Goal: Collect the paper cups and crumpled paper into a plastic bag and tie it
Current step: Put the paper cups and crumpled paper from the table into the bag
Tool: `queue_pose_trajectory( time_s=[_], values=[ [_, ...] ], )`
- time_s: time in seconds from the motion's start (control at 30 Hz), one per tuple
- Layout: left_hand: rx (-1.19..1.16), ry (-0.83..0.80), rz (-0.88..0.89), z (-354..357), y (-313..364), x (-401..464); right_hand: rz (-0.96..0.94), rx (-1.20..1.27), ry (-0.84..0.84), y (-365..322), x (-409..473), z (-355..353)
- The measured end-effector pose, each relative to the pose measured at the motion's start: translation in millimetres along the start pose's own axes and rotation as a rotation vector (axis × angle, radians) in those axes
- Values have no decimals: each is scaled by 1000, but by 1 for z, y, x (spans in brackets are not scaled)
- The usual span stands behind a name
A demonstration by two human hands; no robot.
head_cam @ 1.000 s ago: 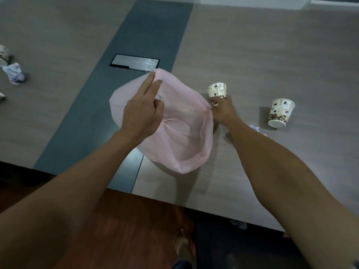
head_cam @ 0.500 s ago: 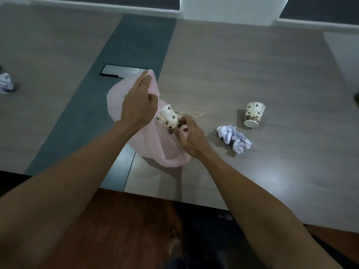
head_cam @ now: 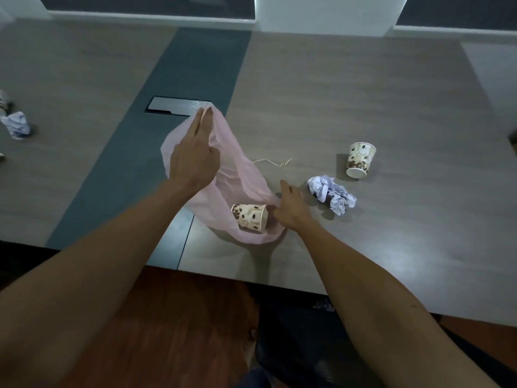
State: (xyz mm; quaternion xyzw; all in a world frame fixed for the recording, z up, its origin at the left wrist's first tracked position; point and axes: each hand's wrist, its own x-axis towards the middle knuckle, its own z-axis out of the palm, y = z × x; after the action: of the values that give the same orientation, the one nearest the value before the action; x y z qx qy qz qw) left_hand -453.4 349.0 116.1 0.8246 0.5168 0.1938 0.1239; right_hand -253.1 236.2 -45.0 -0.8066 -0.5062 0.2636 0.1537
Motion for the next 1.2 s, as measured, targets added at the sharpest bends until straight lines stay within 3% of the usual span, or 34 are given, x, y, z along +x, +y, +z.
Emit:
queue_pose_trajectory(
  time_s=[0.07, 0.2, 0.3, 0.4, 0.5, 0.57, 0.6, 0.67, 0.77, 1.03, 1.2],
  values=[
    [32, 0, -12, -7, -6, -2, 33, 95, 41, -5, 7, -2],
    [112, -51, -158, -21, -19, -5, 240, 820, 313, -28, 22, -40],
    [146, -66, -126, -22, -23, -10, 230, 949, 231, -32, 31, -74],
    [124, -84, -50, -18, -18, -13, 198, 841, 166, -27, 38, -98],
    [84, -156, 7, -12, -9, -13, 184, 760, 279, -9, 37, -113],
    [59, -195, 21, -7, -3, -12, 218, 512, 357, 17, 29, -114],
    [49, -206, 18, -5, -1, -11, 236, 352, 329, 33, 24, -112],
    [24, -214, 13, 2, 3, -10, 214, 87, 109, 61, 16, -107],
    [6, -223, 21, 9, 11, -7, 112, -122, -139, 90, 3, -86],
    [24, -218, 62, 14, 21, -6, 74, -206, 176, 97, -14, -40],
    [31, -228, 52, 18, 18, -7, 159, -157, 163, 97, -11, -49]
  ],
)
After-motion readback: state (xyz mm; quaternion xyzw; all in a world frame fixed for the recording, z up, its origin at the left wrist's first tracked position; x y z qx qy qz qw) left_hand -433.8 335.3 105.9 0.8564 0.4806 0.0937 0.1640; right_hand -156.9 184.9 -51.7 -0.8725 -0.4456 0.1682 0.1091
